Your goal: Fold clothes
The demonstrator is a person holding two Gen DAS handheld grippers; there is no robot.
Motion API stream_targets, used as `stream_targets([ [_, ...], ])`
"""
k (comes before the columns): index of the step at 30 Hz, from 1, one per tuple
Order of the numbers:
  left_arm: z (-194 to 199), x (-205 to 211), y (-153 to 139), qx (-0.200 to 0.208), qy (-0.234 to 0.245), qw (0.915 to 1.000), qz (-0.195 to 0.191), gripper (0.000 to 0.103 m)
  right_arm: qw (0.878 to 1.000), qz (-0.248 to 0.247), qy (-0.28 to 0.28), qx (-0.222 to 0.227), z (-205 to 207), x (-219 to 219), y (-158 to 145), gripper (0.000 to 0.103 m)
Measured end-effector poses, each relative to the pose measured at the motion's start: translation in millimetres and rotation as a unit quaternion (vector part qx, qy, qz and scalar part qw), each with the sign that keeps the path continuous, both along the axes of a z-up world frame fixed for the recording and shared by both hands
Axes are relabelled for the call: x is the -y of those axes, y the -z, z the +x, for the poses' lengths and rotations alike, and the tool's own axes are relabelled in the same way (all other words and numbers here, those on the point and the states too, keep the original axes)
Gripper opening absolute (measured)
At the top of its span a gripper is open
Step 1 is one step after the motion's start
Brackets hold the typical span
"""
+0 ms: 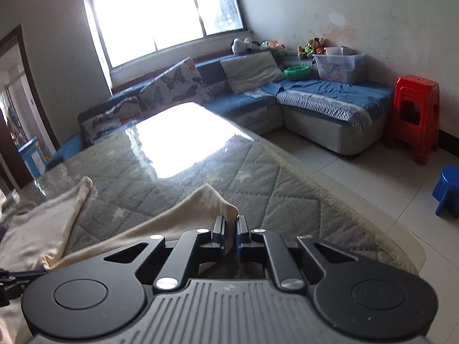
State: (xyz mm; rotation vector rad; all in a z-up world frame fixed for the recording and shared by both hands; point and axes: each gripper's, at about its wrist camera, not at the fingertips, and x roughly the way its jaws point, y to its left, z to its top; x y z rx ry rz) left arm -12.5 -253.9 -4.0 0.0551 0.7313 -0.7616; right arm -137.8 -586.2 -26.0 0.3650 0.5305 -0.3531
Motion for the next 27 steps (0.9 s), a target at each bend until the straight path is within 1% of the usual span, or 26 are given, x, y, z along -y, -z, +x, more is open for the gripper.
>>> stream_targets([
  [3,-0.2,-1.5,-2.0,0.001,-0.002,1.0000,-0.008,0.012,1.000,-0.004,0.003,0.015,-11.3,1.4,-11.4,0.006],
  [6,6.8,3.6,3.3,-0.018,-0.004,0.9998,-0.006,0.012,1.000,-0.008,0.002,0.023,-18.1,-0.5,-19.3,0.006],
  [8,11.5,6.1,8.4,-0.039,-0.008,0.9991,-0.010,0.012,1.000,-0.010,0.004,0.028,-21.3,-2.6,-22.9,0.006],
  [12,8.3,3.1,6.6,-0.040,-0.007,0.9990,-0.018,0.016,0.999,-0.013,0.003,0.041,-29.4,-7.7,-33.7,0.006],
  [14,3.2,-3.5,3.3,-0.036,-0.002,0.9991,-0.022,0.020,0.999,-0.016,-0.002,0.050,-33.4,-12.1,-41.8,0.006],
  [16,-2.8,-13.3,-0.8,-0.028,-0.002,0.9993,-0.024,0.030,0.998,-0.024,-0.008,0.061,-36.4,-18.3,-52.2,0.006],
  [17,-6.2,-19.2,-3.1,-0.024,-0.003,0.9994,-0.025,0.030,0.997,-0.028,-0.012,0.066,-37.8,-21.6,-57.5,0.006],
  [20,-17.6,-41.3,-10.0,-0.010,-0.007,0.9994,-0.031,0.030,0.995,-0.047,-0.034,0.081,-38.0,-36.7,-78.2,0.006],
  [23,-28.9,-65.0,-12.9,0.002,-0.014,0.9994,-0.032,0.030,0.991,-0.067,-0.070,0.095,-31.3,-59.3,-99.5,0.006],
  [27,-39.9,-95.4,-9.0,0.004,-0.033,0.9991,-0.028,0.030,0.980,-0.097,-0.134,0.108,-16.2,-103.0,-123.5,0.006],
])
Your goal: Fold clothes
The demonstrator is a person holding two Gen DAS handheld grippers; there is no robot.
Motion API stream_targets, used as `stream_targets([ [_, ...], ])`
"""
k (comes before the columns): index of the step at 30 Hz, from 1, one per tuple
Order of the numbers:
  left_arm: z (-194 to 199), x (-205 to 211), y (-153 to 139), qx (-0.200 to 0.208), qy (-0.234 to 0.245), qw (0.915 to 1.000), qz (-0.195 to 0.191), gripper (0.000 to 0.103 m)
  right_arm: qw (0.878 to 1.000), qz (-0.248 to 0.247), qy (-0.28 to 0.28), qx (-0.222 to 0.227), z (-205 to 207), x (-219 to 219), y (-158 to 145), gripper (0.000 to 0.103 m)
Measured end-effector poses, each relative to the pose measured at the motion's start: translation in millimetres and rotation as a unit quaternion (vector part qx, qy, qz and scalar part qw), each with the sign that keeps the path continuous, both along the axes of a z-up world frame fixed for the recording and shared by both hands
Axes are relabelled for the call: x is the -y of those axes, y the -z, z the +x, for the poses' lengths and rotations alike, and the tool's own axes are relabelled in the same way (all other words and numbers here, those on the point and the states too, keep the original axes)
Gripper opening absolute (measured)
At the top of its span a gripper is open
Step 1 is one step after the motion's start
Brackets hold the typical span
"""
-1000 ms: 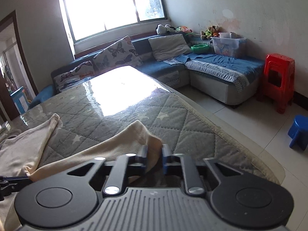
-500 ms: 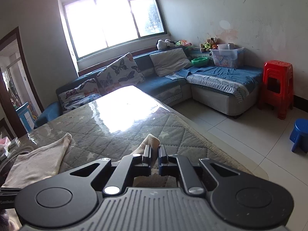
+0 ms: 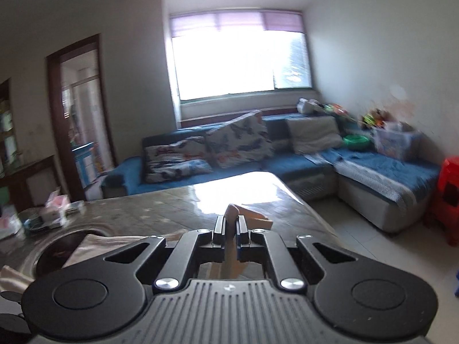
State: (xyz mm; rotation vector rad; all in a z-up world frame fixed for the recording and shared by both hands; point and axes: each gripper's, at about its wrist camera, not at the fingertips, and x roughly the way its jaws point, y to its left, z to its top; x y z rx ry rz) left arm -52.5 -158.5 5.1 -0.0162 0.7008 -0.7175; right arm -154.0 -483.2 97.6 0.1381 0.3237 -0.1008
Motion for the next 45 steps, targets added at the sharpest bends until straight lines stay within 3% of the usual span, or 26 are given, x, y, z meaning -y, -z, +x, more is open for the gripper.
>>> stream_targets([
  [7,-15.1,-57.9,5.6,-0.003,-0.066,0.9978,0.000,0.034,0.987,-0.042,-0.153,-0.013,41.3,-103.7,-18.2,0.006],
  [14,-21.7,-97.2,5.1,-0.003,-0.118,0.9930,-0.003,0.034,0.958,-0.062,-0.272,-0.072,73.0,-187.0,9.6,0.006],
  [18,-21.8,-106.6,4.6,-0.001,-0.133,0.9912,0.001,0.035,0.944,-0.062,-0.310,-0.098,67.4,-202.6,25.8,0.012],
  [20,-20.3,-105.1,4.3,0.003,-0.133,0.9910,0.007,0.035,0.944,-0.065,-0.309,-0.091,62.3,-193.6,26.7,0.013],
  [23,-17.1,-100.2,2.8,0.011,-0.131,0.9912,0.013,0.035,0.952,-0.065,-0.286,-0.089,59.4,-166.2,26.3,0.021],
  [30,-4.5,-74.6,8.3,0.017,-0.106,0.9933,0.044,0.033,0.966,-0.097,-0.194,-0.143,50.4,-95.1,41.5,0.034],
  [32,-3.5,-68.4,10.6,0.020,-0.099,0.9933,0.056,0.032,0.965,-0.107,-0.185,-0.155,45.9,-84.8,46.5,0.035],
  [34,-4.5,-63.1,10.7,0.030,-0.093,0.9931,0.065,0.016,0.962,-0.118,-0.179,-0.171,39.3,-72.5,53.2,0.040],
  [36,-6.0,-58.2,9.4,0.043,-0.088,0.9925,0.074,0.006,0.958,-0.120,-0.178,-0.190,30.3,-63.3,63.2,0.042],
  [39,-6.2,-54.6,-0.2,0.064,-0.092,0.9906,0.079,0.004,0.953,-0.118,-0.187,-0.207,19.4,-59.2,75.1,0.047],
  [45,-4.3,-44.2,-46.3,0.123,-0.087,0.9869,0.056,0.004,0.947,-0.122,-0.208,-0.213,8.8,-77.9,94.5,0.052],
])
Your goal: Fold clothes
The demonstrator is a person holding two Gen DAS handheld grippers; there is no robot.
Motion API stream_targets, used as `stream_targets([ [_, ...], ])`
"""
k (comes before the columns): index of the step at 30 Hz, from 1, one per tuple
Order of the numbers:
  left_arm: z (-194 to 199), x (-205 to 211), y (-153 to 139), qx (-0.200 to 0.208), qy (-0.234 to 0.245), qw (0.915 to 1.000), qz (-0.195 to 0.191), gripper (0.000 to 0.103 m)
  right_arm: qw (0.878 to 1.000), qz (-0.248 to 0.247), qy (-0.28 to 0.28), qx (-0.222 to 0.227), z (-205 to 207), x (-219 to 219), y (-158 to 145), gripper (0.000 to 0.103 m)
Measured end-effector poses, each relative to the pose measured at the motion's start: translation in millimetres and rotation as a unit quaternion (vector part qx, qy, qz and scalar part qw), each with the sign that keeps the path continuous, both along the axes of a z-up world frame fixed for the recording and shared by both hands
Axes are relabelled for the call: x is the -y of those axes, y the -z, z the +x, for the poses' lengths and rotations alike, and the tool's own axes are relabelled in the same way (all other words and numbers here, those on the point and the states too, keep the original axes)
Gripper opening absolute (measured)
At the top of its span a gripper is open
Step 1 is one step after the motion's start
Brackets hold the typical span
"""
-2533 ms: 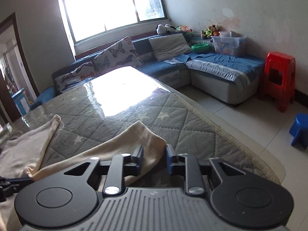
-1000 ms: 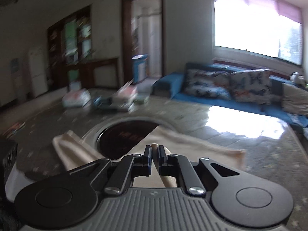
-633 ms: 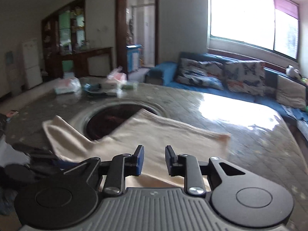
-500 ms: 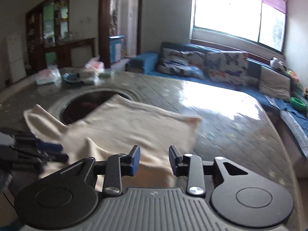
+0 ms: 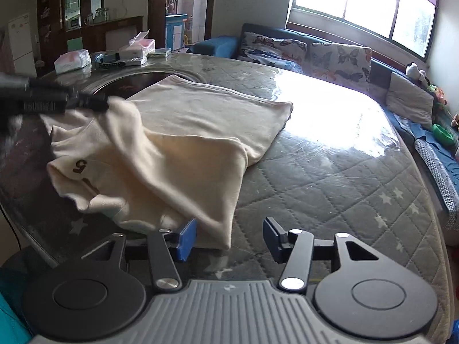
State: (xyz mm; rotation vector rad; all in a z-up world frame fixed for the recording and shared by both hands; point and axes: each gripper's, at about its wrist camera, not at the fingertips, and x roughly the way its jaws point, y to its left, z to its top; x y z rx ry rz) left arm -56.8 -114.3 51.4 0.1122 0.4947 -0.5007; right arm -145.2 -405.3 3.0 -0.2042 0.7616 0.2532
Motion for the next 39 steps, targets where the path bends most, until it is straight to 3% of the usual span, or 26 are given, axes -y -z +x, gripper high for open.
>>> stream_targets([
  [9,-10.8,-2.0,-47.2,0.076,0.014,0.9966,-0.028,0.004,1.000,0.014,0.007,-0.001,2.7,-10.2,9.2,0.053],
  [14,-9.8,-21.6,-26.5,0.045,0.002,0.9989,-0.012,0.004,1.000,0.002,0.030,-0.001,0.1,-3.7,9.1,0.053],
  [19,-7.3,-37.2,16.1,-0.017,-0.008,0.9992,0.036,0.005,0.999,0.003,0.047,-0.008,-5.4,6.6,8.8,0.053],
  [23,-14.4,-48.3,34.8,-0.036,-0.014,0.9969,0.068,0.008,0.999,-0.005,0.034,-0.016,-10.8,10.5,2.9,0.052],
  [30,-16.2,-53.3,25.3,-0.027,-0.017,0.9987,0.041,0.009,1.000,0.012,0.004,0.017,8.6,8.7,-23.6,0.036],
  [35,-7.8,-38.5,31.5,-0.043,-0.008,0.9982,0.042,0.017,0.999,0.017,-0.039,0.030,42.6,-11.2,-24.6,0.030],
  [37,-2.2,-39.0,35.3,-0.057,-0.017,0.9976,0.036,0.029,0.998,0.008,-0.057,0.030,52.2,-19.0,-22.4,0.030],
  [39,0.7,-42.0,37.4,-0.066,-0.018,0.9973,0.025,0.031,0.996,-0.009,-0.083,0.027,59.6,-26.7,-17.9,0.030],
])
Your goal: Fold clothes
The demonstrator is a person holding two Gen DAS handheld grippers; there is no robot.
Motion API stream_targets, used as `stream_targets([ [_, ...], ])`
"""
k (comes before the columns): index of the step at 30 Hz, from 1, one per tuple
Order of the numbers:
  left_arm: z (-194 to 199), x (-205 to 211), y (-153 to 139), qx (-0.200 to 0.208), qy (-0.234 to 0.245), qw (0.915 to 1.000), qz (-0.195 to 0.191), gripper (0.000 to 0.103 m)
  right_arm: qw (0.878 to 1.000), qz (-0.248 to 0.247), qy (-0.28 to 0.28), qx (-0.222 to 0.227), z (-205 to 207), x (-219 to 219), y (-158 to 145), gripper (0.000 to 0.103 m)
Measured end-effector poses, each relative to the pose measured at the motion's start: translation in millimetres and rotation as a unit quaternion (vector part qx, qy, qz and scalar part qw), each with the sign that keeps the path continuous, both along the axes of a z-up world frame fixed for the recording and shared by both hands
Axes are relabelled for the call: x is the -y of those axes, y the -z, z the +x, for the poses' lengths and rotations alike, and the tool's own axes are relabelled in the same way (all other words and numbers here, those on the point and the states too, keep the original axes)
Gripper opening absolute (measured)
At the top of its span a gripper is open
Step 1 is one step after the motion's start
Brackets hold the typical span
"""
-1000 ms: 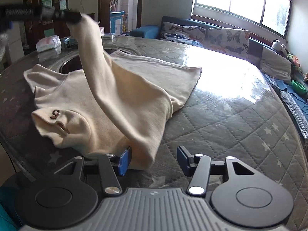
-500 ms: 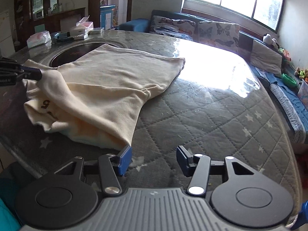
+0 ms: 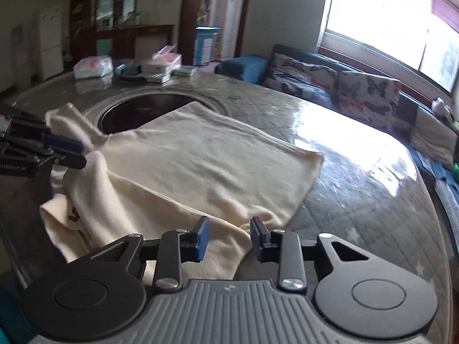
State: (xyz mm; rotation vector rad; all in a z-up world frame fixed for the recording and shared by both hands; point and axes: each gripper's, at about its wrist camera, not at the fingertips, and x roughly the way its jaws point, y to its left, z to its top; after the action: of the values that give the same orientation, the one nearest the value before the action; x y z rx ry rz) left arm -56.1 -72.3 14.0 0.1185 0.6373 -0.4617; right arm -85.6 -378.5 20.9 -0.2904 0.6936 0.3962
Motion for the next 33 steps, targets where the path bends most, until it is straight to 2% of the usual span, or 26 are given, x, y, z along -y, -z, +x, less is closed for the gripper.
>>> stream_targets([
  [5,1.7,0.3,6.9,-0.018,0.013,0.9997,-0.006,0.029,0.999,-0.035,-0.040,-0.009,15.8,-11.0,11.2,0.030],
  [6,2.1,0.1,8.7,-0.022,0.013,0.9996,-0.007,0.024,0.998,-0.037,-0.043,-0.013,18.7,-11.5,13.6,0.030],
  [7,2.5,-0.2,10.6,-0.025,0.015,0.9995,-0.009,0.015,0.998,-0.039,-0.046,-0.017,21.6,-12.1,15.9,0.030],
  [8,2.2,-0.6,11.7,-0.027,0.015,0.9995,-0.010,0.013,0.998,-0.041,-0.049,-0.021,24.5,-12.6,18.3,0.030],
  [10,-1.0,0.1,11.6,-0.018,0.017,0.9997,-0.007,0.008,0.997,-0.034,-0.057,-0.028,27.1,-11.2,20.5,0.024],
  [11,-3.2,0.9,9.8,-0.008,0.018,0.9998,-0.003,0.008,0.997,-0.028,-0.060,-0.031,28.0,-10.4,20.8,0.013],
  [12,-5.6,1.3,6.8,0.003,0.019,0.9998,-0.001,0.007,0.997,-0.027,-0.059,-0.031,27.9,-10.0,20.5,0.007],
  [13,-7.9,1.7,3.8,0.014,0.020,0.9997,0.001,0.007,0.998,-0.033,-0.057,-0.023,26.8,-10.1,19.4,0.006],
  [17,-6.5,2.4,3.4,0.020,0.017,0.9995,0.018,0.007,0.999,-0.030,-0.033,0.002,22.0,-5.4,14.8,0.005],
  [20,3.8,0.5,13.5,-0.013,0.004,0.9996,0.026,0.011,1.000,-0.021,-0.016,-0.003,24.8,-1.1,21.4,0.006],
  [23,2.4,-1.5,7.9,-0.006,0.005,0.9998,0.016,0.018,1.000,-0.015,-0.012,-0.001,24.8,-1.4,23.5,0.010],
  [25,-0.4,-0.7,0.2,0.010,0.012,0.9999,0.007,0.030,1.000,-0.008,-0.011,0.004,23.1,-0.7,18.5,0.013],
  [29,9.6,5.0,-0.2,0.012,0.009,0.9999,-0.003,0.030,1.000,0.002,-0.019,0.006,16.9,-4.0,9.8,0.014],
  [33,22.0,11.2,8.4,-0.004,-0.004,1.0000,0.003,0.028,0.998,0.015,-0.052,-0.017,5.2,-17.2,12.0,0.014],
])
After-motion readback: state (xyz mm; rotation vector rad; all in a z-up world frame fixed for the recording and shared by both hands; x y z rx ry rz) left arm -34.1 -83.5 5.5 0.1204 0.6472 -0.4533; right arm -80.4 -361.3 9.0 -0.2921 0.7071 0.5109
